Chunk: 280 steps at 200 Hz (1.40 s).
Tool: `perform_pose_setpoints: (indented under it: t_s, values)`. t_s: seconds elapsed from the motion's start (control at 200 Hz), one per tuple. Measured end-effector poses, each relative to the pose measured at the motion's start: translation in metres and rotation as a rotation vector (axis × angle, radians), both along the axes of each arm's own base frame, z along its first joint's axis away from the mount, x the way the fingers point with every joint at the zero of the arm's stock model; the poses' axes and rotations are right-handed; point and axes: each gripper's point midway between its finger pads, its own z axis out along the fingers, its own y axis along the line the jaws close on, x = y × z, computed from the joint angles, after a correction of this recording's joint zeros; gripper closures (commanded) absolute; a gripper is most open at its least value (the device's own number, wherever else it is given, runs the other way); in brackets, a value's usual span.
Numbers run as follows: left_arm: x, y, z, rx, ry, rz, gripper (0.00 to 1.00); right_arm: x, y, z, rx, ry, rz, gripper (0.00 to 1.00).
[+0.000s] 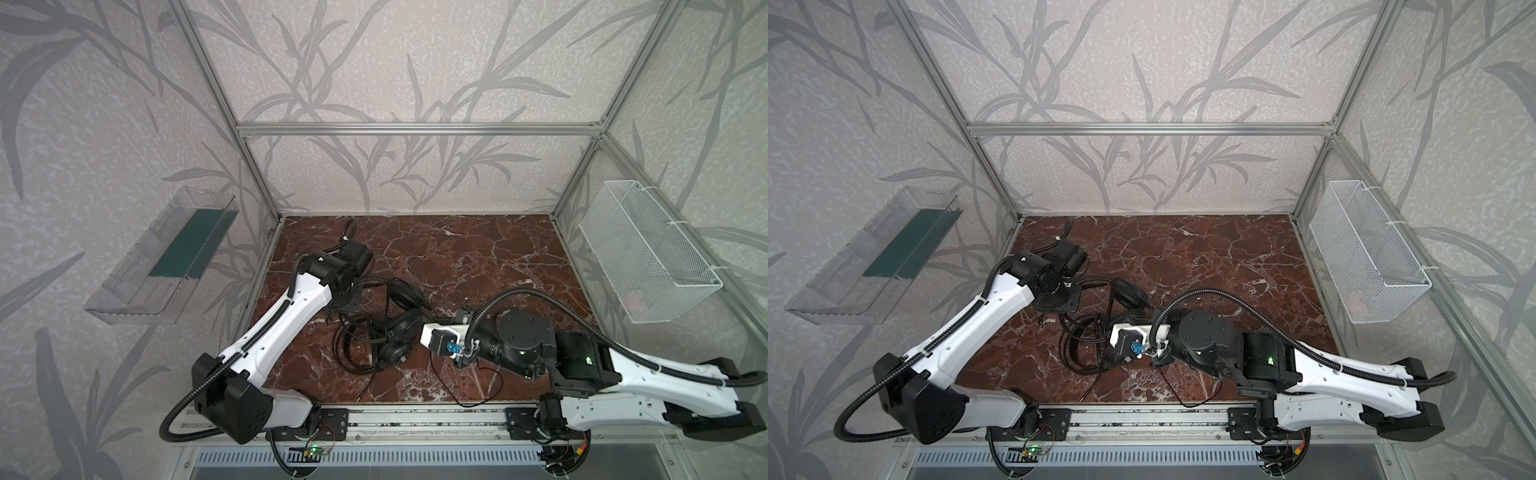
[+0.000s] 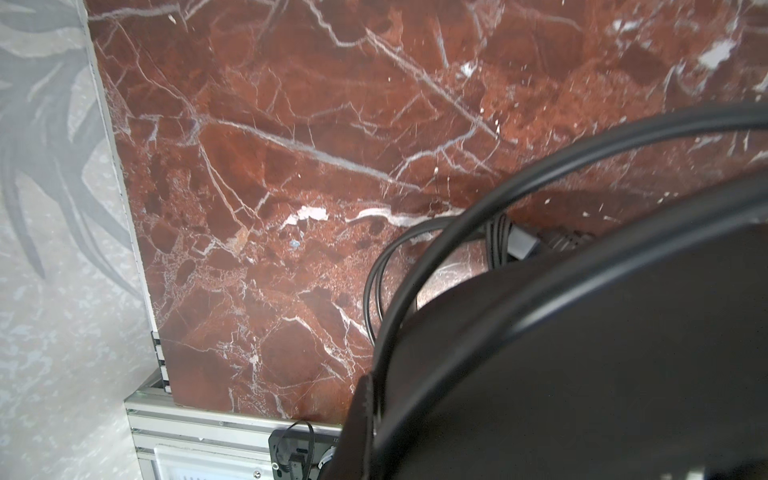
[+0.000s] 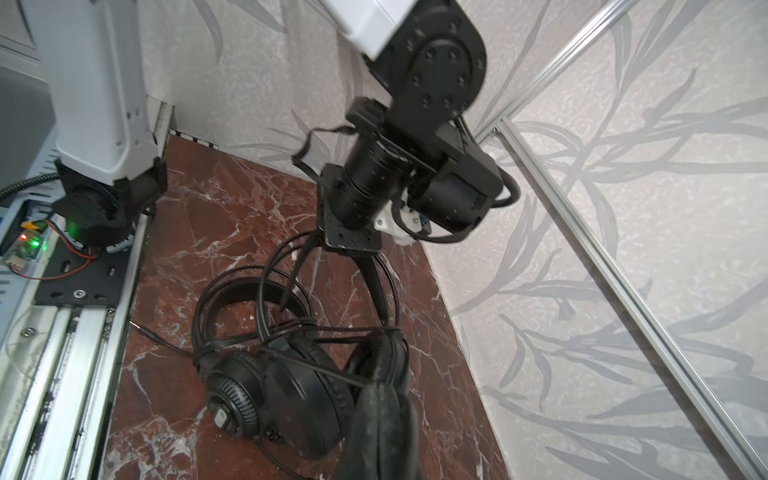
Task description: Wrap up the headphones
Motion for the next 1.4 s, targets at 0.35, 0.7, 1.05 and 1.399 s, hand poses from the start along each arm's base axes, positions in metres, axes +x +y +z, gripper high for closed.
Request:
perform_pose_setpoints:
  t_s: [0.35,0.7,1.05,1.399]
  values:
    - [-0.019,-0.021,0.002,-0.026,-0.058,-0.128,1.00,0.044,0.002,0.017,0.006,0.031,-0.029,0.91]
    - [-0.028,-0.027,0.006,-0.042,-0.069,-0.174,1.00,0.091,0.004,0.006,0.013,0.084,-0.073,0.90]
    - [-0.044,-0.046,0.027,-0.182,-0.103,-0.230,1.00,0.143,0.005,-0.001,0.062,0.188,-0.119,0.90]
    - [-0.055,-0.063,0.046,-0.301,-0.137,-0.284,1.00,0.176,0.017,-0.037,0.052,0.306,-0.147,0.89]
